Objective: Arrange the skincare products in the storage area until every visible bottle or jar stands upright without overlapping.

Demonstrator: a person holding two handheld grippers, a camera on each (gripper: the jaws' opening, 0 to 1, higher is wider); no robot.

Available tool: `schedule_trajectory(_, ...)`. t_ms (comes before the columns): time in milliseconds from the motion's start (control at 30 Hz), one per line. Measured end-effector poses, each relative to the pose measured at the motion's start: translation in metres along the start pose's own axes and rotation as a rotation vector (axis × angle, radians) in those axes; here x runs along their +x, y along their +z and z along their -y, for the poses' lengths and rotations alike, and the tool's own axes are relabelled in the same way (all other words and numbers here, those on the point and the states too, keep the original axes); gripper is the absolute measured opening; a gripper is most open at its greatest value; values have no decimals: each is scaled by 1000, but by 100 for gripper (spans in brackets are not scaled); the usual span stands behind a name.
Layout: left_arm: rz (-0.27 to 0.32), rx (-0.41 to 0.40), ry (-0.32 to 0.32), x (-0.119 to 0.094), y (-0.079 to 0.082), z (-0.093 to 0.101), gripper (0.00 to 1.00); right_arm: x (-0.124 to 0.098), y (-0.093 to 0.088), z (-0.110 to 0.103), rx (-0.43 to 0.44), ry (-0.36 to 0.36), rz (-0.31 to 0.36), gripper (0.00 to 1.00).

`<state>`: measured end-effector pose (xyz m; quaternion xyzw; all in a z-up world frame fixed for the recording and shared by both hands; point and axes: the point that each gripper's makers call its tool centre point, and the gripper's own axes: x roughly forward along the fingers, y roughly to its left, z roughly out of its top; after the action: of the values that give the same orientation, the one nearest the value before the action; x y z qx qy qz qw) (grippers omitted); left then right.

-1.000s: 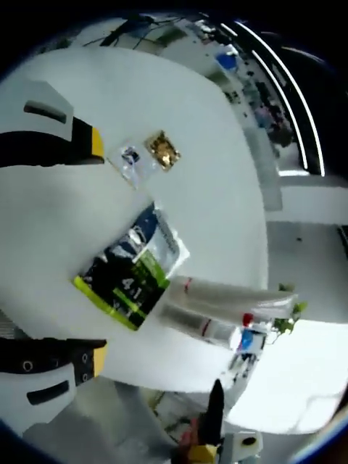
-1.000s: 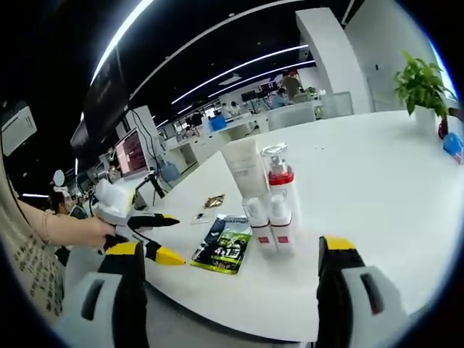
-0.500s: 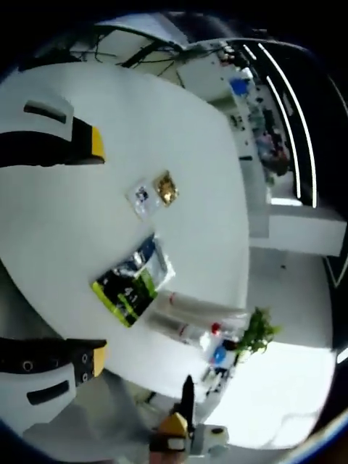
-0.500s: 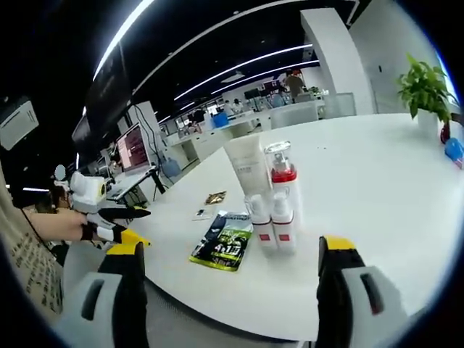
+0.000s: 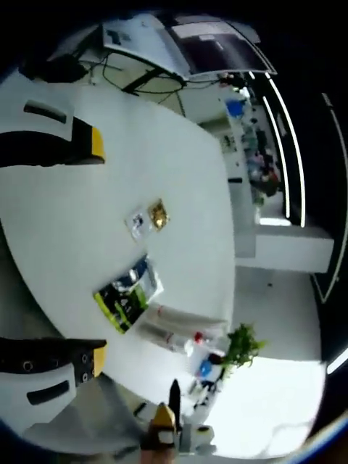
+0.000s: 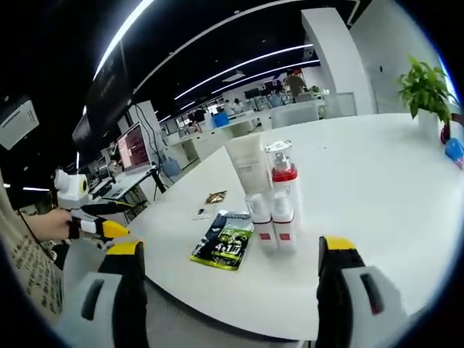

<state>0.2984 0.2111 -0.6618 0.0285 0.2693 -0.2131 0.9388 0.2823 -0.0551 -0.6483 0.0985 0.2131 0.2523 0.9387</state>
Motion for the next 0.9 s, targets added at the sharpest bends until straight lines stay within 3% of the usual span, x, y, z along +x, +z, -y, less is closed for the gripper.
schedule_trajectory(633, 13, -26, 43, 2, 0, -2, 97, 2, -3, -3, -11, 9, -21, 100)
schedule_trajectory(900, 1, -62, 68, 13, 0, -9, 97, 3, -4, -4, -12, 9, -34, 100)
